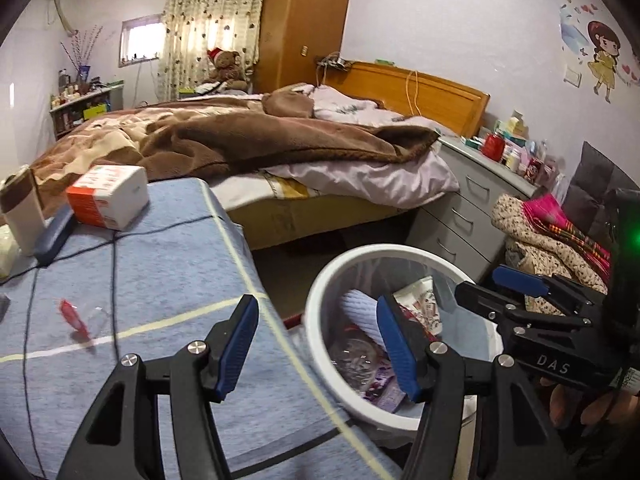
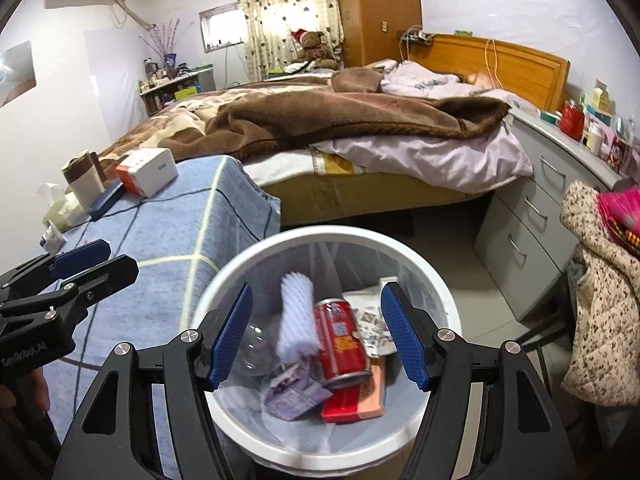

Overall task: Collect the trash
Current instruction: 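Move both tools back from the bin toward the cups on the table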

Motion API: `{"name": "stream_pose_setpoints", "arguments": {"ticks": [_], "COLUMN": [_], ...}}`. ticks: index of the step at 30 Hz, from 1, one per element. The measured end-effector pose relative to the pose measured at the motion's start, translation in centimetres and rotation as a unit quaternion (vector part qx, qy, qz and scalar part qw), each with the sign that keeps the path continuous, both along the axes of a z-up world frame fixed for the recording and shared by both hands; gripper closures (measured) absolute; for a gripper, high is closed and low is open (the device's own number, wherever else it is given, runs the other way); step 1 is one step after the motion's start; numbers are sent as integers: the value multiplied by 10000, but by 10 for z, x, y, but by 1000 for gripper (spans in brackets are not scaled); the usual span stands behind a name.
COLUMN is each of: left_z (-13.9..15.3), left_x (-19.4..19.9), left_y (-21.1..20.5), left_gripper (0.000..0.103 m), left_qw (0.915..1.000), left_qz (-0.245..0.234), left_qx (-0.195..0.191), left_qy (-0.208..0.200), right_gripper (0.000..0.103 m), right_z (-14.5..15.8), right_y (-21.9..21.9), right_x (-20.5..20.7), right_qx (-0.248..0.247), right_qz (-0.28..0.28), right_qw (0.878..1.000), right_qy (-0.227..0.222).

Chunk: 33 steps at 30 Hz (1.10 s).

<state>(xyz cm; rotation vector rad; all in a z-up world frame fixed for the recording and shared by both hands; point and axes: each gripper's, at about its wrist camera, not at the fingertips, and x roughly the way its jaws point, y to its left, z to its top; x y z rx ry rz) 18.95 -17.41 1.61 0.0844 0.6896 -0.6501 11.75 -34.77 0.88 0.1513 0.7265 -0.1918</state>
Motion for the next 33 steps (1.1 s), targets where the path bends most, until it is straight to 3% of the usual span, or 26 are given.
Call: {"name": "stream_pose_setpoints", "arguments": {"ticks": [16, 33], "left_z": [12, 4], "left_x": [28, 80], "left_y": [86, 212], "left_gripper": [39, 38], "left_qw": [9972, 9790], "left_qz": [722, 2030], "left_qx": [-61, 67], "left_qy": [-208, -175], "right_gripper": [35, 35], "right_z": [11, -14], "right_y": [55, 141], "right_x": [29, 91], "right_qx": [116, 647], "right_qz": [535, 1535], "right_qw": [9982, 9859], "right_qy": [-256, 168]}}
